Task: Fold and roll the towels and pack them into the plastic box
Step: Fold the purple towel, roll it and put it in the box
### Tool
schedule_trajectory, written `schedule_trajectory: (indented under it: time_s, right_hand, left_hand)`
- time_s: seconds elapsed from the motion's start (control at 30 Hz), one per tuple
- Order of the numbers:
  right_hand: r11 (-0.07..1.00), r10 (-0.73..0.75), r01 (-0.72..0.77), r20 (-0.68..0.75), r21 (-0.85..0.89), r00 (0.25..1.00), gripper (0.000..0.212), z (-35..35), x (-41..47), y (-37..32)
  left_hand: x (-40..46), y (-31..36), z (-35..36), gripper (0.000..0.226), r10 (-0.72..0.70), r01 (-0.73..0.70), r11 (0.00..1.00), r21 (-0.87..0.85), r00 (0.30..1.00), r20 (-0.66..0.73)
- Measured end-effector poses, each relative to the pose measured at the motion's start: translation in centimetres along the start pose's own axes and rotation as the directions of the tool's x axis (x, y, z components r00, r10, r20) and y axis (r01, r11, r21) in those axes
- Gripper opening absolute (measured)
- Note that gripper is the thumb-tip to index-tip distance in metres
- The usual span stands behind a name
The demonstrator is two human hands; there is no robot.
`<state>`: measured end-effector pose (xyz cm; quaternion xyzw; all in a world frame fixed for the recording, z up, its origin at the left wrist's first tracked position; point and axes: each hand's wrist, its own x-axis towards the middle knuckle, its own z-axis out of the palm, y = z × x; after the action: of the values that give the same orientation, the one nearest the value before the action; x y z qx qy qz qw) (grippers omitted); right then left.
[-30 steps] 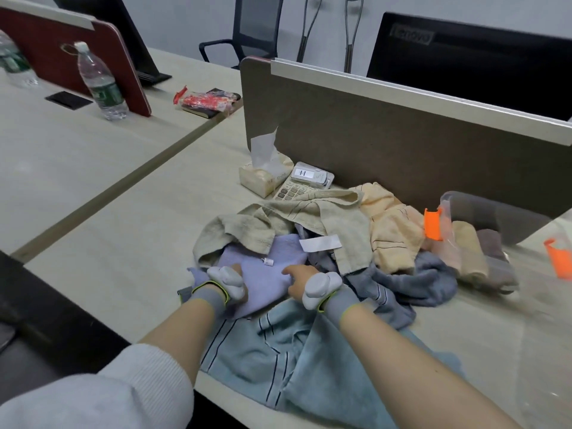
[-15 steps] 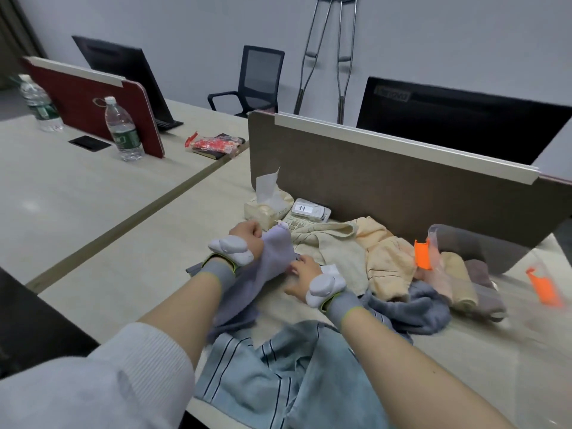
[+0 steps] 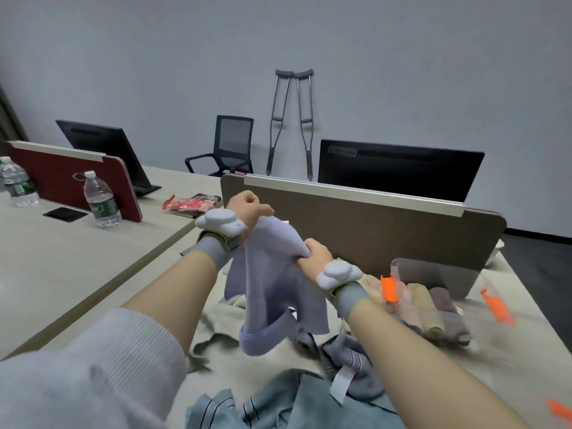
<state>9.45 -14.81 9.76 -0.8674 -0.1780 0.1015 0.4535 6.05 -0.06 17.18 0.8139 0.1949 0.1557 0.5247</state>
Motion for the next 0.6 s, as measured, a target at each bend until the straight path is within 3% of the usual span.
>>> schedule_trajectory:
  time_s: [0.07, 0.13, 0.2, 0.27, 0.37, 0.5, 0.6]
  right_hand:
    - [1.000, -0.007, 0.008, -0.063, 0.009, 0.998, 0.023, -2.7, -0.1, 0.0]
    - [0.999, -0.025, 0.026, -0.045, 0.021, 0.999, 0.020, -5.6, -0.4, -0.1]
    - [0.998, -0.050, 0.051, -0.017, 0.024, 0.999, 0.017, -8.2, -1.0, -0.1]
    - [0.997, -0.081, 0.081, -0.024, -0.020, 0.996, 0.023, -10.8, -1.8, 0.2]
    - [0.986, -0.090, 0.082, -0.045, -0.147, 0.995, 0.040, -14.6, -3.3, 1.6]
    - [0.946, -0.068, 0.047, -0.054, -0.320, 0.996, 0.019, -19.8, -6.2, 5.5]
    - [0.926, -0.051, 0.018, -0.078, -0.377, 0.996, 0.018, -23.7, -8.9, 9.1]
  left_hand:
    - [-0.9, 0.8, 0.8, 0.021, 0.021, -0.027, 0.990, 0.137, 0.999, 0.044]
    - [-1.9, 1.6, 2.1, 0.037, -0.033, -0.004, 0.971, 0.238, 0.988, 0.151]
    - [-2.8, 2.4, 3.8, 0.055, -0.081, 0.032, 0.978, 0.207, 0.969, 0.232]
    - [-4.3, 3.7, 6.0, 0.057, -0.096, 0.064, 0.990, 0.126, 0.958, 0.269]
    - [-6.0, 5.3, 9.4, 0.053, -0.071, 0.067, 0.997, 0.023, 0.972, 0.225]
    - [-8.5, 7.4, 13.9, 0.037, -0.040, 0.048, 0.996, -0.075, 0.994, 0.103]
    - [-10.9, 8.8, 17.4, 0.023, 0.001, 0.000, 0.999, -0.053, 1.000, 0.022]
